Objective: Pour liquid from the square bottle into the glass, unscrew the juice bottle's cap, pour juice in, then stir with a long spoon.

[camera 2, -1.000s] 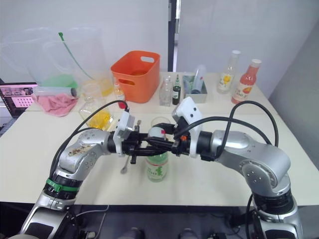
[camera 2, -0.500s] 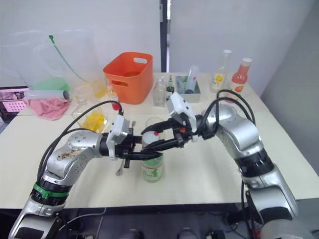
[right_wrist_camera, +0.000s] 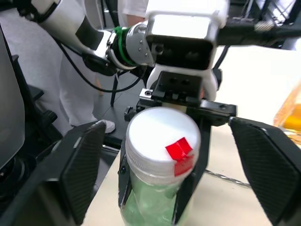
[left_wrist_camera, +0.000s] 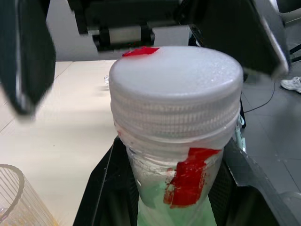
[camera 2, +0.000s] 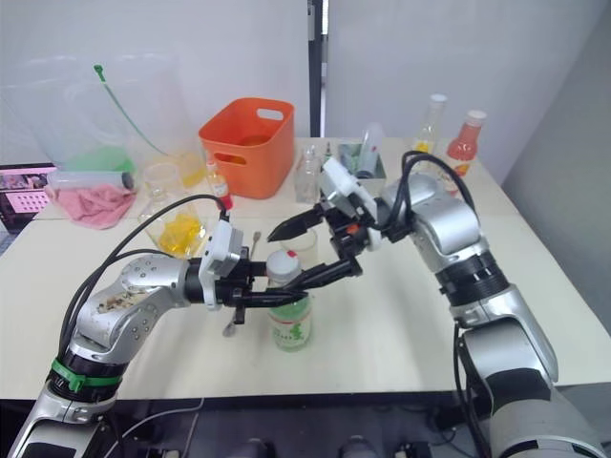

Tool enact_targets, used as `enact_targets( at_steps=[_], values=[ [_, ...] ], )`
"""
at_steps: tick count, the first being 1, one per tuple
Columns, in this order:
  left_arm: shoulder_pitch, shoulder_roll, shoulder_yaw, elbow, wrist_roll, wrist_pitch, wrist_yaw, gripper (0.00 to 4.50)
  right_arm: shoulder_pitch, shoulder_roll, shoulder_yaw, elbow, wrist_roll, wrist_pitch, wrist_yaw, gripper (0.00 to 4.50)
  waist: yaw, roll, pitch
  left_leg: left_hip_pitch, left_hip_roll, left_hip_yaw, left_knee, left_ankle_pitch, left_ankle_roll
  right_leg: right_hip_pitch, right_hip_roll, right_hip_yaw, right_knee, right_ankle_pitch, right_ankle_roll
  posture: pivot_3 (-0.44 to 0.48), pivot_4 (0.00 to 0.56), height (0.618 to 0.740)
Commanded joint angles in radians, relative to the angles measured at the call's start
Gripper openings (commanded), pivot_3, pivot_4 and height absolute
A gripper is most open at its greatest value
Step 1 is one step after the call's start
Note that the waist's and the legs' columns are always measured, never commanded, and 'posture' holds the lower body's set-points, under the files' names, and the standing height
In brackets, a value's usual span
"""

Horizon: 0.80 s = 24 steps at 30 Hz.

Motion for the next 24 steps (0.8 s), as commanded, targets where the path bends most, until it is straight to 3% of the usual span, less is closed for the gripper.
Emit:
enact_targets(
  at_steps=[1, 4, 8, 12, 18, 22, 24],
  values=[
    [-0.002, 0.005, -0.010, 0.018, 0.015, 0.007, 0.003, 1.42, 0.057, -0.043, -0.103, -0.098, 0.037, 0.069, -0.040, 4.44, 0.002, 0.000, 0.000, 0.000, 0.000, 0.000, 0.000, 0.000, 0.000, 0.000, 0.000, 0.000, 0.000, 0.000, 0.000, 0.000, 0.150, 0.740],
    [-0.006, -0.001, -0.013, 0.034, 0.019, -0.005, -0.006, 1.42, 0.151, -0.030, -0.194, -0.240, 0.046, 0.089, -0.203, 4.44, 0.001, 0.000, 0.000, 0.000, 0.000, 0.000, 0.000, 0.000, 0.000, 0.000, 0.000, 0.000, 0.000, 0.000, 0.000, 0.000, 0.150, 0.740],
    [-0.011, -0.012, -0.018, 0.052, 0.019, -0.020, -0.015, 1.42, 0.293, 0.009, -0.298, -0.526, 0.151, 0.266, -0.497, 4.44, 0.004, 0.000, 0.000, 0.000, 0.000, 0.001, 0.000, 0.000, 0.000, -0.001, 0.000, 0.001, 0.001, 0.000, 0.000, 0.000, 0.150, 0.740],
    [-0.021, -0.030, -0.033, 0.077, 0.020, -0.028, -0.032, 1.42, 0.380, 0.013, -0.308, -0.694, 0.193, 0.391, -0.675, 4.44, 0.011, 0.000, 0.000, 0.000, -0.001, 0.000, 0.000, 0.000, 0.000, 0.000, -0.001, 0.001, 0.000, 0.000, 0.000, 0.000, 0.150, 0.740],
    [-0.032, -0.045, -0.048, 0.101, 0.024, -0.038, -0.054, 1.42, 0.418, 0.055, -0.284, -0.802, 0.191, 0.470, -0.877, 4.44, 0.022, 0.000, 0.000, 0.000, -0.001, 0.001, 0.000, 0.000, 0.000, 0.001, -0.001, 0.001, -0.002, 0.000, 0.000, 0.000, 0.150, 0.740],
    [-0.039, -0.054, -0.053, 0.116, 0.032, -0.047, -0.057, 1.42, 0.420, 0.054, -0.276, -0.809, 0.184, 0.485, -0.931, 4.44, 0.026, 0.000, 0.000, 0.000, -0.001, 0.001, 0.000, 0.000, 0.000, 0.002, -0.001, 0.001, -0.003, 0.000, 0.000, 0.000, 0.150, 0.740],
    [-0.042, -0.058, -0.054, 0.122, 0.036, -0.053, -0.059, 1.42, 0.423, 0.060, -0.279, -0.808, 0.194, 0.483, -0.943, 3.94, 0.027, 0.000, 0.000, 0.000, -0.001, 0.001, 0.000, 0.000, 0.000, 0.003, -0.001, 0.001, -0.004, 0.000, 0.000, 0.000, 0.150, 0.740]
  ],
)
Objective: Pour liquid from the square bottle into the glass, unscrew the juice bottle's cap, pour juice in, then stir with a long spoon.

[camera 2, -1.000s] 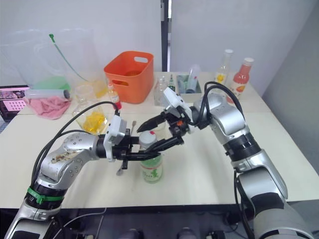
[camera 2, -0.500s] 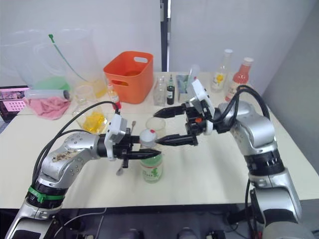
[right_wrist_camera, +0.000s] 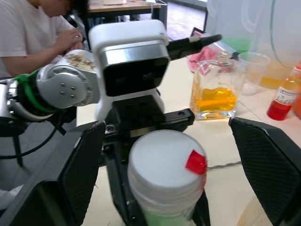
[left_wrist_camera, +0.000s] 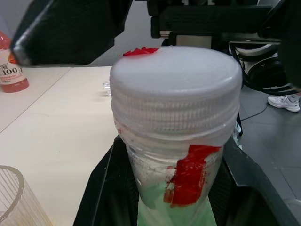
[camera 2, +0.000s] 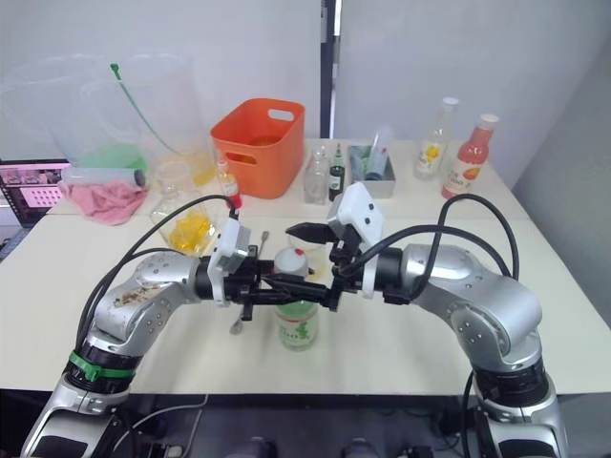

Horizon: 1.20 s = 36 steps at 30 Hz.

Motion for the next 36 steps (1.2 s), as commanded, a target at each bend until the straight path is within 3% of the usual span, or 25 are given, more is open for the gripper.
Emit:
enact_targets(
  at_steps=[1, 7, 13, 15, 19, 24, 27, 29, 34, 36],
  values=[
    [-0.003, -0.005, -0.026, 0.029, 0.026, 0.000, -0.007, 1.42, -0.003, 0.007, -0.018, -0.030, 0.017, -0.006, -0.025, 3.71, 0.000, 0.000, 0.000, 0.000, 0.000, 0.000, 0.000, 0.000, 0.000, 0.000, 0.000, 0.000, 0.000, 0.000, 0.000, 0.000, 0.150, 0.740],
    [0.001, -0.006, -0.027, 0.022, 0.030, 0.000, -0.005, 1.42, 0.003, -0.034, 0.015, -0.021, -0.007, -0.035, 0.024, 1.70, 0.000, 0.000, 0.000, 0.001, 0.000, 0.000, 0.000, 0.000, 0.000, 0.002, 0.000, 0.000, -0.001, 0.000, 0.000, 0.000, 0.150, 0.740],
    [0.011, 0.003, -0.020, 0.001, 0.036, 0.008, 0.014, 1.42, -0.013, -0.088, 0.077, 0.044, -0.054, -0.140, 0.191, 1.69, 0.000, 0.000, 0.000, 0.002, 0.000, 0.000, 0.000, 0.000, 0.000, 0.004, 0.000, -0.001, -0.002, 0.000, 0.000, 0.000, 0.150, 0.740],
    [0.013, 0.008, -0.019, -0.004, 0.035, 0.018, 0.015, 1.42, -0.034, -0.092, 0.116, 0.116, -0.083, -0.219, 0.311, 1.69, 0.000, 0.000, 0.000, 0.002, 0.000, 0.000, 0.000, 0.000, 0.000, 0.004, 0.000, -0.001, -0.002, 0.000, 0.000, 0.000, 0.150, 0.740],
    [0.047, 0.034, -0.009, -0.068, 0.020, 0.044, 0.023, 1.42, -0.209, -0.051, 0.241, 0.433, -0.195, -0.495, 0.721, 1.69, -0.012, 0.000, 0.000, 0.003, 0.000, 0.000, 0.000, 0.000, 0.000, 0.004, 0.001, -0.001, -0.002, 0.000, 0.000, 0.000, 0.150, 0.740],
    [0.069, 0.054, 0.000, -0.112, 0.010, 0.063, 0.043, 1.42, -0.368, 0.005, 0.289, 0.704, -0.238, -0.605, 0.945, 1.69, -0.026, 0.000, 0.000, 0.004, 0.002, -0.001, -0.002, 0.000, 0.000, 0.004, 0.002, -0.001, -0.002, 0.000, 0.000, 0.000, 0.150, 0.740],
    [0.079, 0.065, 0.007, -0.134, 0.006, 0.071, 0.055, 1.42, -0.447, 0.004, 0.338, 0.807, -0.209, -0.645, 0.969, 1.69, -0.028, 0.000, 0.000, 0.004, 0.002, -0.001, -0.002, 0.000, 0.000, 0.003, 0.002, -0.001, -0.001, 0.000, 0.000, 0.000, 0.150, 0.740],
    [0.087, 0.070, 0.014, -0.149, 0.000, 0.077, 0.064, 1.42, -0.482, -0.007, 0.360, 0.843, -0.183, -0.655, 0.969, 2.73, -0.028, 0.000, 0.000, 0.004, 0.002, -0.001, -0.002, 0.000, 0.000, 0.002, 0.002, -0.001, 0.000, 0.000, 0.000, 0.000, 0.150, 0.740],
    [0.120, 0.090, 0.024, -0.166, -0.008, 0.076, 0.061, 1.42, -0.480, -0.069, 0.318, 0.779, -0.133, -0.625, 0.969, 4.36, -0.027, 0.000, 0.000, 0.002, 0.001, -0.001, -0.002, 0.000, 0.000, 0.001, 0.001, -0.001, -0.001, 0.000, 0.000, 0.000, 0.150, 0.740],
    [0.119, 0.090, 0.025, -0.160, -0.007, 0.072, 0.061, 1.42, -0.457, -0.085, 0.279, 0.738, -0.146, -0.602, 0.962, 4.46, -0.026, 0.000, 0.000, 0.001, 0.001, -0.001, -0.002, -0.001, 0.000, 0.000, 0.001, -0.001, -0.001, 0.000, 0.000, 0.000, 0.150, 0.740]
  ],
)
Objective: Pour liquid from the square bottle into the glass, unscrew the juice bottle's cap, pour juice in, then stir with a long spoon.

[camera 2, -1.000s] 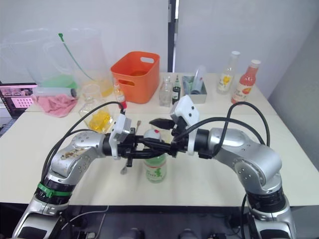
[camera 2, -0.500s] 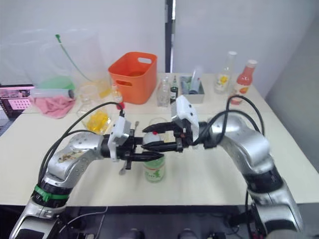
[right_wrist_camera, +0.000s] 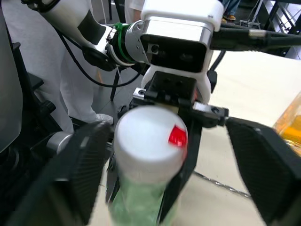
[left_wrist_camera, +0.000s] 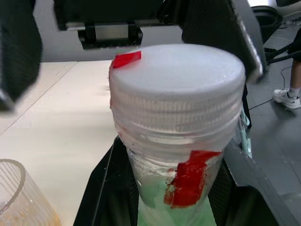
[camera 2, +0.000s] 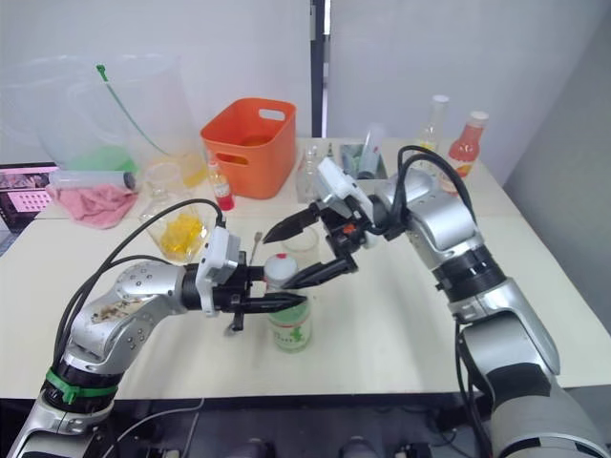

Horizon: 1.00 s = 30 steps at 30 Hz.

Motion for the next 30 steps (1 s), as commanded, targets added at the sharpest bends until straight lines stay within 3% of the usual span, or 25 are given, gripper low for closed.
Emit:
enact_targets(
  at_steps=[1, 5, 10, 17, 24, 30],
  values=[
    [0.021, 0.016, -0.020, 0.012, 0.007, 0.013, -0.014, 1.42, 0.021, -0.029, -0.094, -0.096, 0.003, 0.021, 0.011, 4.46, 0.000, 0.000, 0.000, 0.000, 0.000, 0.000, 0.000, 0.000, 0.000, 0.000, 0.000, 0.000, 0.000, 0.000, 0.000, 0.000, 0.150, 0.740],
    [0.022, 0.005, -0.016, 0.012, -0.001, 0.001, -0.016, 1.42, 0.095, -0.047, -0.161, -0.212, -0.037, 0.105, -0.177, 4.46, 0.000, 0.000, 0.000, 0.001, 0.000, 0.000, -0.001, -0.001, 0.000, 0.000, 0.000, 0.000, 0.000, 0.000, 0.000, 0.000, 0.150, 0.740],
    [-0.009, -0.021, -0.037, 0.081, 0.009, -0.036, -0.049, 1.42, 0.355, -0.091, -0.344, -0.663, 0.191, 0.517, -0.589, 4.46, 0.021, 0.000, 0.000, -0.002, -0.001, 0.000, -0.001, -0.001, 0.001, -0.002, -0.001, 0.001, 0.000, 0.000, 0.000, 0.000, 0.150, 0.740],
    [-0.029, -0.050, -0.056, 0.138, 0.015, -0.065, -0.079, 1.42, 0.450, -0.023, -0.466, -0.887, 0.373, 0.736, -0.986, 4.46, 0.027, 0.000, 0.000, 0.001, 0.000, 0.002, 0.000, 0.000, 0.001, 0.002, 0.000, 0.001, -0.002, 0.000, 0.000, 0.000, 0.150, 0.740],
    [-0.058, -0.072, -0.075, 0.183, 0.033, -0.086, -0.106, 1.42, 0.459, -0.008, -0.450, -0.951, 0.370, 0.786, -1.186, 4.46, 0.028, 0.000, 0.000, 0.001, -0.001, 0.002, 0.000, 0.000, 0.001, 0.003, 0.000, 0.001, -0.002, 0.000, 0.000, 0.000, 0.150, 0.740],
    [-0.088, -0.089, -0.091, 0.224, 0.052, -0.109, -0.125, 1.42, 0.474, 0.001, -0.436, -0.952, 0.367, 0.779, -1.227, 4.46, 0.030, 0.000, 0.000, 0.000, -0.001, 0.001, 0.000, 0.000, 0.001, 0.003, -0.001, 0.001, -0.003, 0.000, 0.000, 0.000, 0.150, 0.740]
  ],
)
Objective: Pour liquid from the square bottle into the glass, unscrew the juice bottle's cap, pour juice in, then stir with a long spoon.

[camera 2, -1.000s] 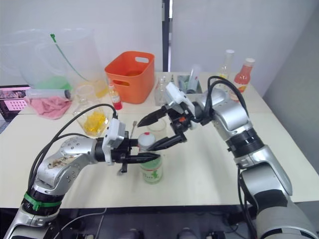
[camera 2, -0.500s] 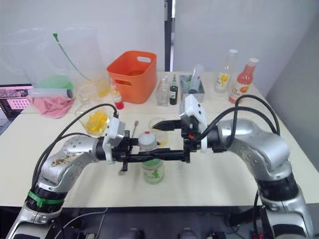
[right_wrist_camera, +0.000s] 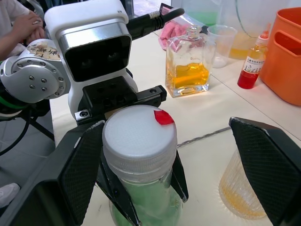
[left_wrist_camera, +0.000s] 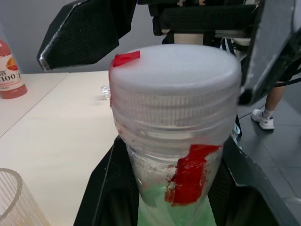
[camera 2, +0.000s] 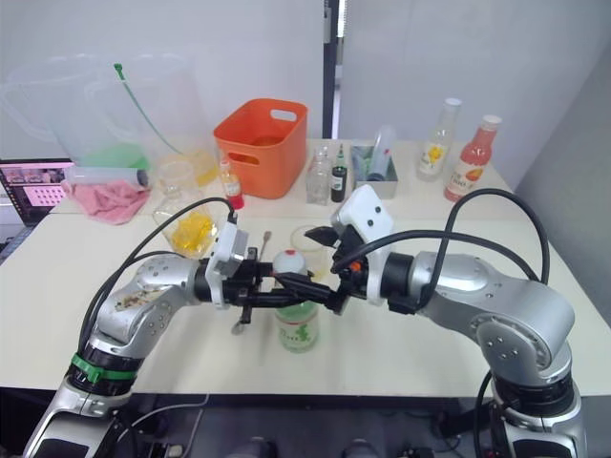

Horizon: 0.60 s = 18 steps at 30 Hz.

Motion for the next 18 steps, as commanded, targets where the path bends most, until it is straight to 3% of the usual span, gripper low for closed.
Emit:
enact_targets(
  at_steps=[1, 9, 13, 18],
  values=[
    [-0.001, -0.009, -0.035, 0.034, 0.036, -0.005, -0.010, 1.42, 0.002, 0.006, -0.007, -0.018, 0.005, -0.015, -0.016, 4.22, 0.000, 0.000, 0.000, 0.000, 0.000, 0.000, 0.000, 0.000, 0.000, 0.000, 0.000, 0.000, 0.000, 0.000, 0.000, 0.000, 0.150, 0.740],
    [-0.010, -0.010, -0.032, 0.045, 0.048, -0.012, -0.005, 1.42, -0.006, 0.009, 0.031, -0.007, -0.004, -0.029, 0.010, 1.70, 0.000, 0.000, 0.000, 0.000, 0.000, 0.000, 0.000, 0.000, 0.000, 0.001, 0.000, 0.000, 0.000, 0.000, 0.000, 0.000, 0.150, 0.740],
    [-0.003, -0.004, -0.031, 0.027, 0.052, -0.004, 0.013, 1.42, -0.027, -0.030, 0.084, 0.021, -0.043, -0.079, 0.137, 1.70, -0.001, 0.000, 0.000, 0.001, 0.000, 0.000, 0.001, 0.000, 0.000, 0.001, 0.000, 0.000, 0.000, 0.000, 0.000, 0.000, 0.150, 0.740],
    [0.010, 0.010, -0.028, -0.005, 0.053, 0.010, 0.024, 1.42, -0.067, -0.122, 0.202, 0.168, -0.186, -0.262, 0.468, 1.70, -0.002, 0.000, 0.000, 0.001, 0.000, 0.000, 0.001, 0.000, 0.000, 0.002, 0.000, 0.000, 0.000, 0.000, 0.000, 0.000, 0.150, 0.740]
  ],
)
